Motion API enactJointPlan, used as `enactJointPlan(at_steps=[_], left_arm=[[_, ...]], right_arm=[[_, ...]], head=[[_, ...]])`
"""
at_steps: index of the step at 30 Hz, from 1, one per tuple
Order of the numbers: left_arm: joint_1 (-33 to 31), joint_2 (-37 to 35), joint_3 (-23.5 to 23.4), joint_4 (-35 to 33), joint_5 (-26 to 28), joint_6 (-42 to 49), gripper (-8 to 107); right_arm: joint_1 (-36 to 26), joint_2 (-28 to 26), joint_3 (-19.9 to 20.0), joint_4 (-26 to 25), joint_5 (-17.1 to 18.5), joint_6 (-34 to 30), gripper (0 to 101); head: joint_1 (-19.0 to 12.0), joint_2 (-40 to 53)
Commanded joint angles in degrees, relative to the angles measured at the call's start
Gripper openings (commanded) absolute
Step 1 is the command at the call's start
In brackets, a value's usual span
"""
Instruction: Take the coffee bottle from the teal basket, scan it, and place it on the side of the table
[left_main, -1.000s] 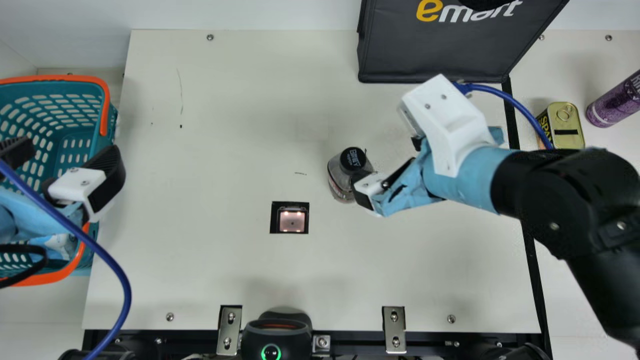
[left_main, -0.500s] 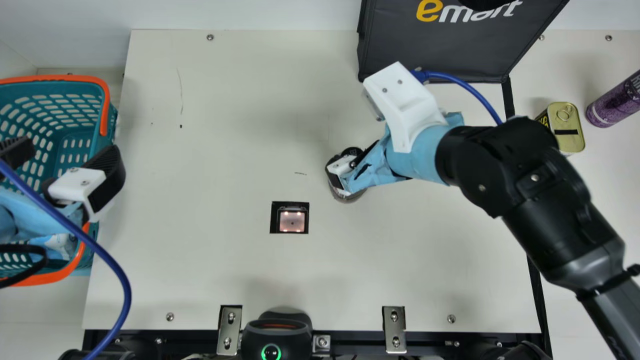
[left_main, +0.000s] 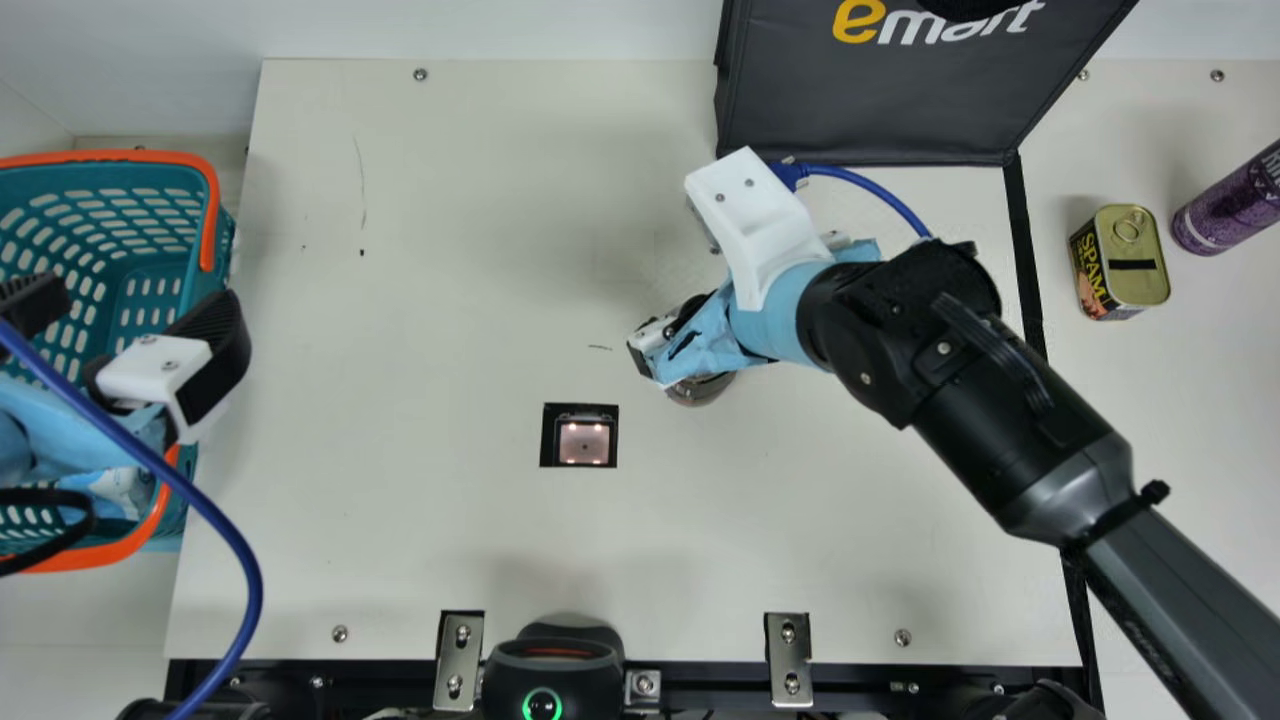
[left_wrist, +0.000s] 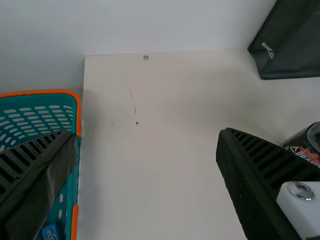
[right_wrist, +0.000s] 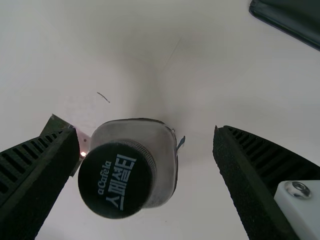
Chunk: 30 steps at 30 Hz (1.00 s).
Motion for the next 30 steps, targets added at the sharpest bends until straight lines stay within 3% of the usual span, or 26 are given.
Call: enactJointPlan(at_steps=[1,7,21,30], left_arm=[[0.00,0.00,0.00,0.00,0.00,0.00,90],[0.00,0.00,0.00,0.00,0.00,0.00,90],[0.00,0.00,0.00,0.00,0.00,0.00,90],[0.00,0.00,0.00,0.00,0.00,0.00,90]], right_arm=[[0.30,0.24,0.13,-0.89,-0.29,0.86,95],[1.50,0.96,0.22,-3.08,-0.90,3.60,95],[4.54,1.85,-1.68,-8.37,1.47,8.75,2],[5.18,1.51,-4.97,-10.34,4.26,10.49,0]], head=[[-1.66,0.00],[-1.66,0.00],[-1.66,0.00],[-1.66,0.00]])
